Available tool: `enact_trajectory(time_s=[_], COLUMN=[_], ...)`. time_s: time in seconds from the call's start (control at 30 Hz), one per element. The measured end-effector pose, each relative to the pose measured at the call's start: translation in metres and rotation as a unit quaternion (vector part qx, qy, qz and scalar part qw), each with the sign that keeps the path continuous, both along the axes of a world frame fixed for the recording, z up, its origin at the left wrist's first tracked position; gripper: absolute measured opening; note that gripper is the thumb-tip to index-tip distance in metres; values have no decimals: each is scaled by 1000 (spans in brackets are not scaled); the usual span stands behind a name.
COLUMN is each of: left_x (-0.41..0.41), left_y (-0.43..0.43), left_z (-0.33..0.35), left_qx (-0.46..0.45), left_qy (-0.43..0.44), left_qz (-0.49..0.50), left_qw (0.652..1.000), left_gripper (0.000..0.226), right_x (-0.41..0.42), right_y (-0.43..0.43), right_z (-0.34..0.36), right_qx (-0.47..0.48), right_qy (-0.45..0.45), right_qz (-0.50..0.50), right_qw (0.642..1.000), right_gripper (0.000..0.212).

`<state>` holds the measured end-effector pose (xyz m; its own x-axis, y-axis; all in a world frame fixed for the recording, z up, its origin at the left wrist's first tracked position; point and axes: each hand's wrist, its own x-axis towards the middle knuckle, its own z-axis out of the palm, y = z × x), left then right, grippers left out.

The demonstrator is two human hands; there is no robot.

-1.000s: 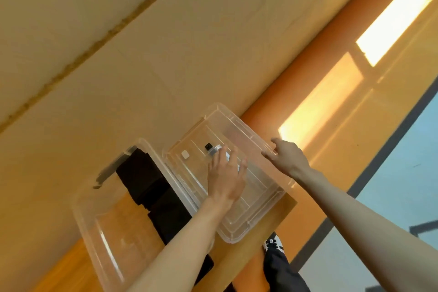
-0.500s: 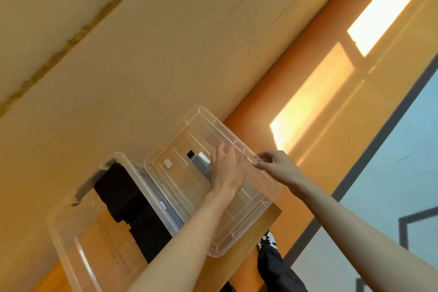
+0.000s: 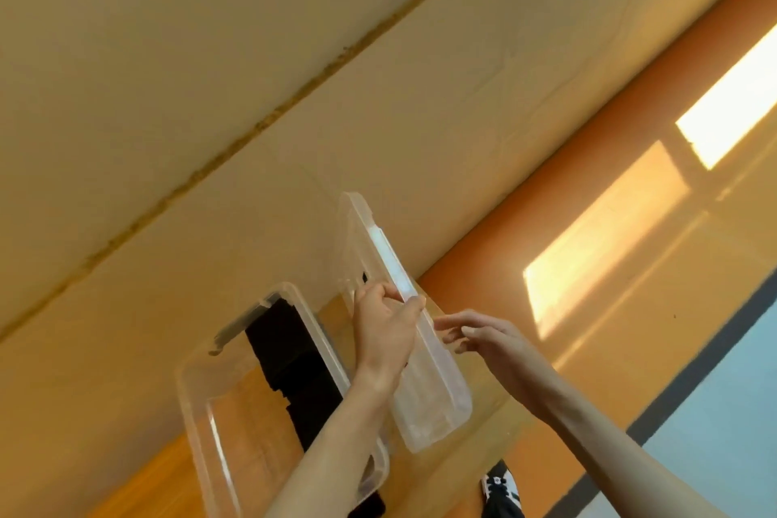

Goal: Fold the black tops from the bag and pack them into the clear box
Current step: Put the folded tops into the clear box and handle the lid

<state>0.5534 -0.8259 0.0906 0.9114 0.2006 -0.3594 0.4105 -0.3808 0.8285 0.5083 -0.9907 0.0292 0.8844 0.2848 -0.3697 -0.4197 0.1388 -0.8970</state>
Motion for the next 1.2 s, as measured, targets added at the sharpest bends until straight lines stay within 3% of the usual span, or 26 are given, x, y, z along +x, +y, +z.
enact_trajectory(time_s=[0.07, 0.2, 0.27, 0.37, 0.43, 0.5, 0.53, 0.6, 0.67, 0.73, 0.8, 1.0, 1.2], left_x=[-7, -29, -44, -73, -94, -116, -127, -145, -163, -182, -195, -217, -207], left_y=[27, 86, 108, 139, 161, 184, 195, 218, 240, 262, 276, 294, 286], left_z=[21, 44, 52, 60, 62, 56, 54, 48, 35, 17, 2, -42, -73], left_qx=[-89, -257, -272, -294, -338, -356, -354, -320, -219, -93, -28, 41, 55], left_qy=[-18, -47, -66, -82, -108, -126, -137, -157, -165, -144, -118, -56, -18], left_qz=[52, 124, 118, 122, 140, 177, 198, 224, 208, 199, 181, 171, 163], left_qw=[994, 957, 953, 944, 925, 909, 904, 907, 939, 965, 976, 983, 985], left_gripper=[19, 13, 21, 41, 18, 8, 7, 34, 53, 53, 51, 68, 70], right_x=[12, 31, 34, 39, 39, 33, 27, 15, 3, -9, -17, -29, -25], right_y=[20, 61, 79, 100, 113, 131, 140, 156, 172, 188, 201, 229, 226], right_z=[2, -8, -7, -4, 0, 7, 7, 9, 3, -4, -10, -8, -20], right_qx=[-71, -198, -213, -313, -294, -203, -160, -137, -147, -155, -176, -292, -383], right_qy=[-37, -69, -88, -120, -69, 5, 31, 35, 24, 14, 3, -119, -151], right_qz=[8, -10, -26, -70, -64, -17, -5, 0, 0, 6, 8, 42, 35], right_qw=[997, 978, 973, 940, 951, 979, 987, 990, 989, 988, 984, 948, 911], right_gripper=[43, 81, 84, 96, 102, 93, 85, 67, 57, 55, 55, 49, 54])
